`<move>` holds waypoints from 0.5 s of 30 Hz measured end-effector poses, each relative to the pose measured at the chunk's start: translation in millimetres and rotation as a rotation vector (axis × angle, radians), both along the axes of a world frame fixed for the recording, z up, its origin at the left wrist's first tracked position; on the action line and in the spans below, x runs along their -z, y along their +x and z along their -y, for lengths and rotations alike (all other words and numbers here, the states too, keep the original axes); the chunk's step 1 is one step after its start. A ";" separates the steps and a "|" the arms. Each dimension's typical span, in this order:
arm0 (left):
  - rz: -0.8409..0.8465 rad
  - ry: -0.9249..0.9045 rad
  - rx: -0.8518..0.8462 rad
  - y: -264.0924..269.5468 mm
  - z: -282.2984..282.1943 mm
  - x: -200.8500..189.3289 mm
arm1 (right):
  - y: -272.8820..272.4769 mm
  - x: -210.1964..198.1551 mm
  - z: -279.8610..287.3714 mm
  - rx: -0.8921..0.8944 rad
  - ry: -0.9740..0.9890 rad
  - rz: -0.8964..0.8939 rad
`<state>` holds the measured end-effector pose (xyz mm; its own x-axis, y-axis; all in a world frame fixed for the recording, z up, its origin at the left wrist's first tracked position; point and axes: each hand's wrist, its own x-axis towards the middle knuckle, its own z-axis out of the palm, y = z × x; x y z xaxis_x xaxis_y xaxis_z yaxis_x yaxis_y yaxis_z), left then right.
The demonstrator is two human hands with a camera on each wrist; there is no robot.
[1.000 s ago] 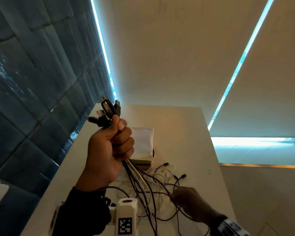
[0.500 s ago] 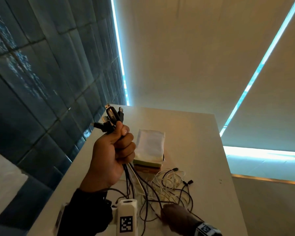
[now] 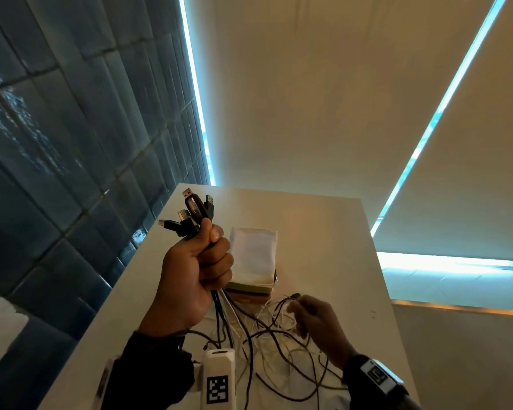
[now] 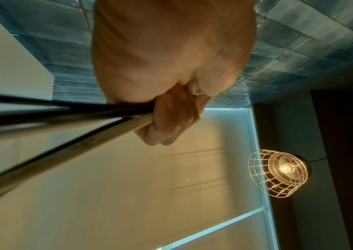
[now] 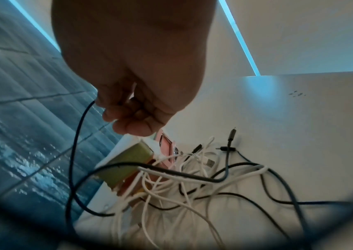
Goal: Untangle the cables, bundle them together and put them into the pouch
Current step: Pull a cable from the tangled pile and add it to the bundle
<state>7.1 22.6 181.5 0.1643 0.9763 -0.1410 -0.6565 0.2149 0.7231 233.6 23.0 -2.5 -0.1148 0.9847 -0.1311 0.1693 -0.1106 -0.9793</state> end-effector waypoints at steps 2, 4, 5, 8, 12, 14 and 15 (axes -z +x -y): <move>-0.010 -0.005 -0.007 -1.4 -1.0 2.4 | 1.4 -11.6 -3.5 0.037 0.024 -0.075; -0.036 -0.008 -0.016 -1.7 -2.7 5.0 | -1.4 -25.8 -9.7 0.085 0.029 -0.177; -0.053 -0.008 -0.019 -0.9 -3.5 6.5 | -4.3 -34.6 -13.4 0.113 0.022 -0.225; -0.108 -0.008 -0.009 4.1 -5.5 10.8 | -14.7 -59.6 -23.9 0.139 -0.047 -0.428; -0.183 -0.020 0.009 11.4 -6.3 14.4 | -24.5 -91.6 -32.1 0.129 -0.184 -0.830; -0.264 -0.035 -0.004 16.9 -7.9 16.8 | -27.1 -108.4 -34.3 0.074 -0.172 -0.820; -0.320 -0.041 -0.018 20.4 -8.9 18.8 | -29.9 -118.2 -34.3 -0.001 -0.137 -0.777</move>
